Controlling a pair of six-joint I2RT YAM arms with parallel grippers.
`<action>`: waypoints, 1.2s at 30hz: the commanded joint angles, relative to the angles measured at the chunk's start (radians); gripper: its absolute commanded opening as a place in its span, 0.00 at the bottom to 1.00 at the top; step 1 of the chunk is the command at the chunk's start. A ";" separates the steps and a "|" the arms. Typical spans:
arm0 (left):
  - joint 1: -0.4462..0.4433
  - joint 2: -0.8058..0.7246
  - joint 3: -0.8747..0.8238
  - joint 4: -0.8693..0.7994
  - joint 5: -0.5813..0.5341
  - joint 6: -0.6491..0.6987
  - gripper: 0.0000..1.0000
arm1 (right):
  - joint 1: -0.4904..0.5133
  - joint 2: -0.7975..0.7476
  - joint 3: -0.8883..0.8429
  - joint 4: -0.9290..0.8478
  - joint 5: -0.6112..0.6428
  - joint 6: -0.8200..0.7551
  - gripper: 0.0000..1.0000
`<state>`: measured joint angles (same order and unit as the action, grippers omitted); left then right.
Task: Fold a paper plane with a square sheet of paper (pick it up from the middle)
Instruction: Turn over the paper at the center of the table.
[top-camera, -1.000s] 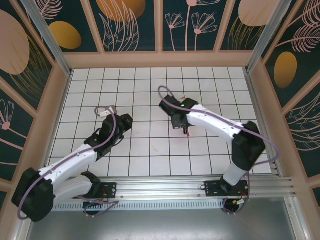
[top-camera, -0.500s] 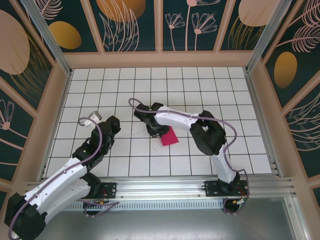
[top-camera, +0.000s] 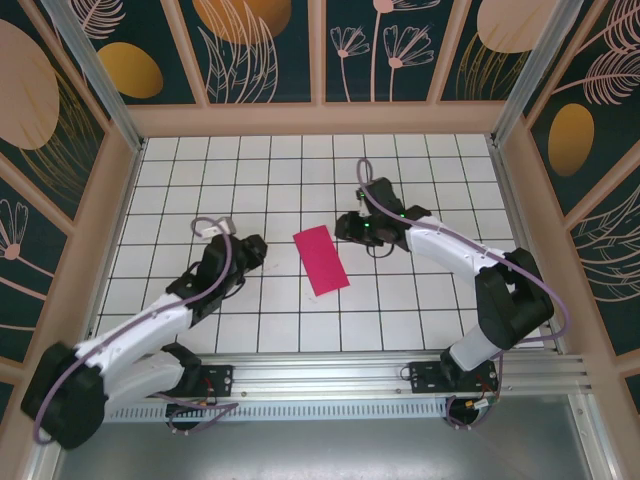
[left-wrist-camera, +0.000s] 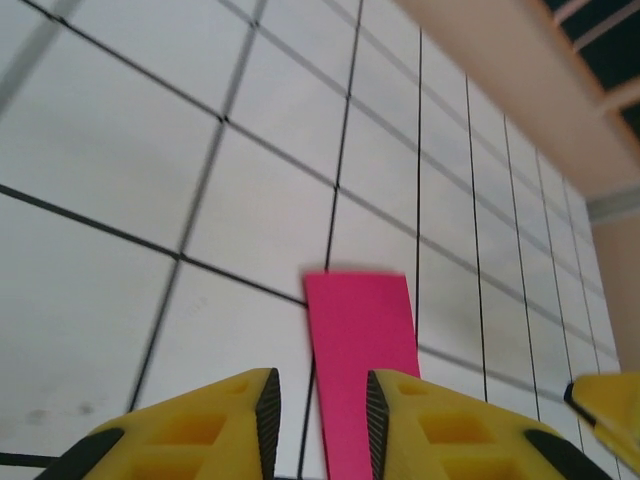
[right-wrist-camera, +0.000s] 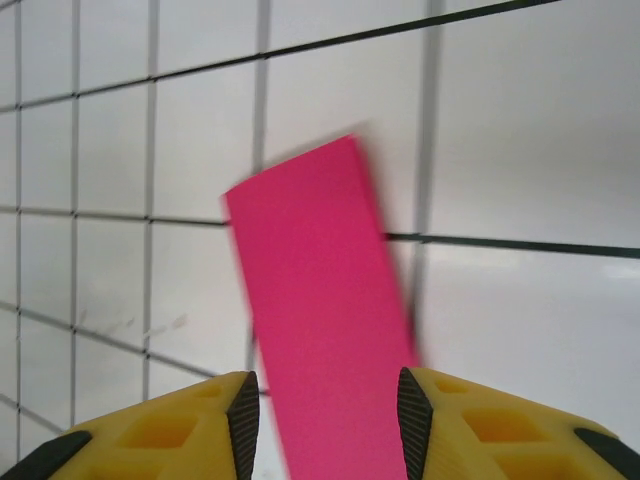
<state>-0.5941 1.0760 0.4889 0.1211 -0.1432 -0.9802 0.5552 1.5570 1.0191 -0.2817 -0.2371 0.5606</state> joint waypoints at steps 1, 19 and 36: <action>0.006 0.212 0.097 0.157 0.274 0.020 0.28 | -0.077 0.004 -0.109 0.189 -0.183 0.010 0.44; 0.003 0.585 0.220 0.198 0.237 -0.065 0.27 | -0.118 0.296 -0.015 0.359 -0.439 -0.048 0.42; 0.002 0.699 0.260 0.212 0.284 -0.077 0.29 | -0.077 0.377 0.015 0.361 -0.514 -0.065 0.38</action>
<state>-0.5949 1.7416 0.7212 0.3260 0.1257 -1.0428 0.4698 1.9335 1.0237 0.0566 -0.7120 0.5205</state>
